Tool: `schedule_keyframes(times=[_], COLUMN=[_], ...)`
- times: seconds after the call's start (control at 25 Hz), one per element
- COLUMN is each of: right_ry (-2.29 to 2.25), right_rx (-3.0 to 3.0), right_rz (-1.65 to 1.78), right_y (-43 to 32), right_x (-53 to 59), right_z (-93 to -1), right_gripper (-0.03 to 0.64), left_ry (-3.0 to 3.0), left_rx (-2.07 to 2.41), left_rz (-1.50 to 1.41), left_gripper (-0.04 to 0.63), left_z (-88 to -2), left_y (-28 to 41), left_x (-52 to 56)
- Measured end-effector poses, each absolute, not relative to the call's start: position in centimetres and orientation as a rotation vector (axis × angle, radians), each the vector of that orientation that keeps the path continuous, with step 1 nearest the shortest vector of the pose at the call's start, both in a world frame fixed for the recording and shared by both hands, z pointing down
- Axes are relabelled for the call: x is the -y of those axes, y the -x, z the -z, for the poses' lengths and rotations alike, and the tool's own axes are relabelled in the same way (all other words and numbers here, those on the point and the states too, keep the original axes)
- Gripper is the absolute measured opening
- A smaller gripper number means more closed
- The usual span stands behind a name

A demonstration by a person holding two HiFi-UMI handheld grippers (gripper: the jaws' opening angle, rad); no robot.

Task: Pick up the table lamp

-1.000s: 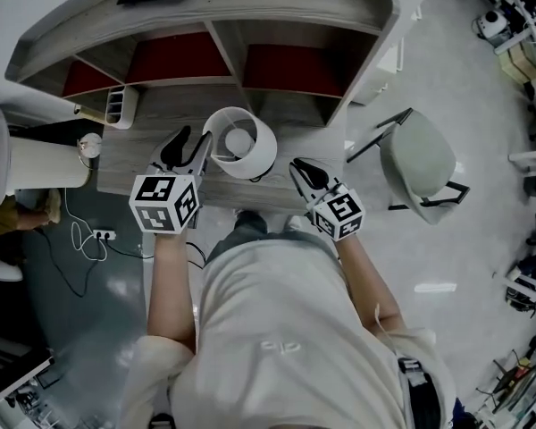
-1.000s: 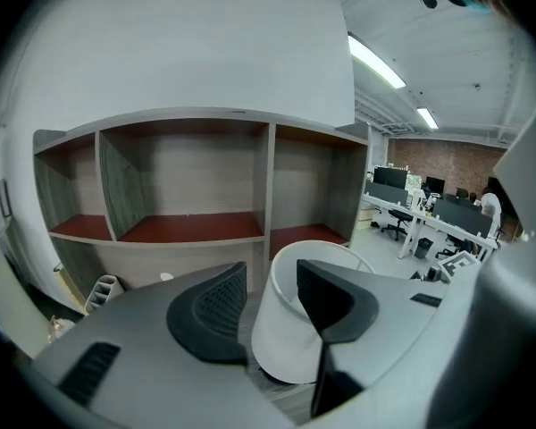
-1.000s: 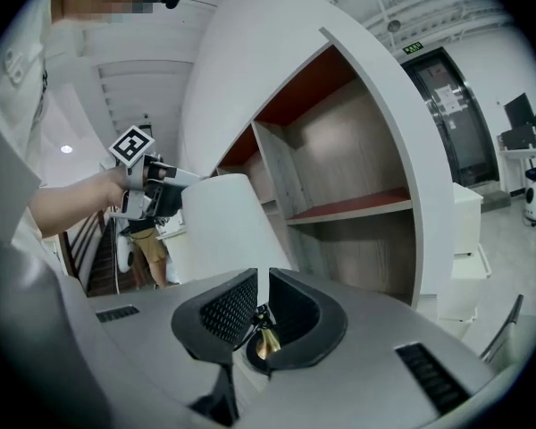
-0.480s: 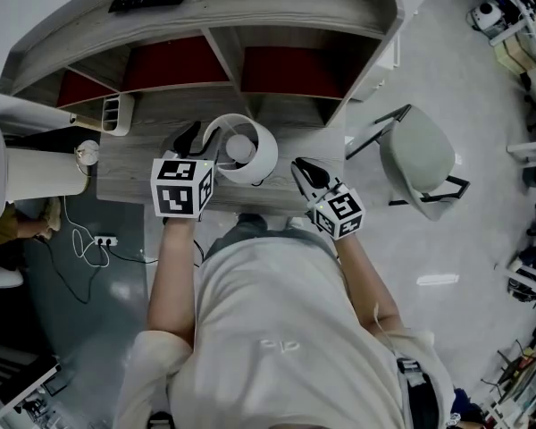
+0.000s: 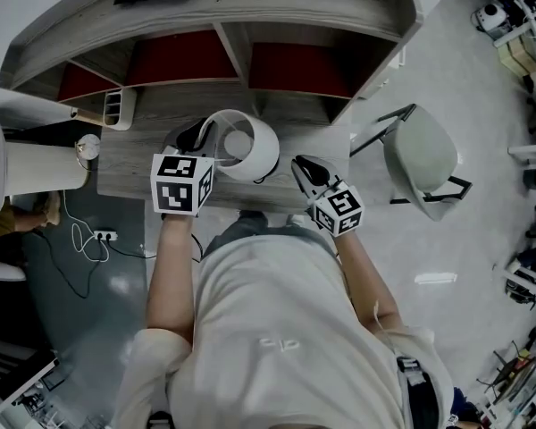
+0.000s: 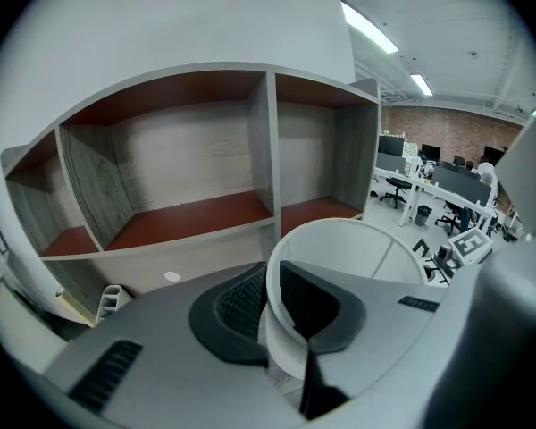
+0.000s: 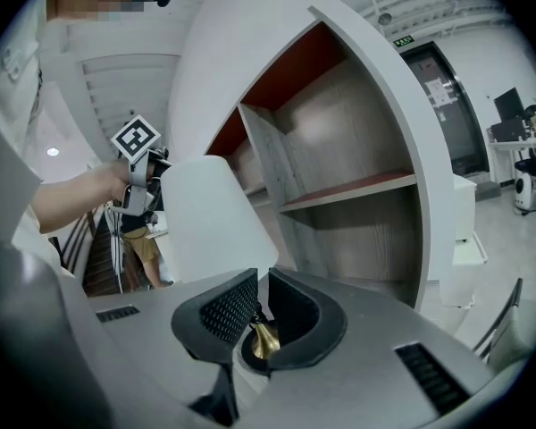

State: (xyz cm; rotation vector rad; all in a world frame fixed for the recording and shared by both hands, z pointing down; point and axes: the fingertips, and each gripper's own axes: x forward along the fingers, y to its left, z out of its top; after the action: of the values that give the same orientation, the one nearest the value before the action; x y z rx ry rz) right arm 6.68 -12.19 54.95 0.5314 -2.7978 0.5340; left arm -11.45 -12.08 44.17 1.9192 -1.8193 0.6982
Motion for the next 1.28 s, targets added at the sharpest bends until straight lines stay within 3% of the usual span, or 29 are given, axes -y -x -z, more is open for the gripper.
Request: schedule_keyframes(times=[0.48,1.28], right_ry=[-0.444,-0.165], right_rx=[2.757,2.552], right_rz=[-0.535,-0.289], right_y=[-3.0,7.9], right_x=[11.0,8.5], right_z=[-57.4,-65.1], right_gripper=[0.061,0.23], left_ry=[-1.923,-1.882], left_rx=[1.823,1.714], left_rz=[-0.636,-0.33], left_gripper=[0.034,0.034], left_z=[-44.8,-49.0], left_y=[17.1,28.9], left_x=[9.8,5.9])
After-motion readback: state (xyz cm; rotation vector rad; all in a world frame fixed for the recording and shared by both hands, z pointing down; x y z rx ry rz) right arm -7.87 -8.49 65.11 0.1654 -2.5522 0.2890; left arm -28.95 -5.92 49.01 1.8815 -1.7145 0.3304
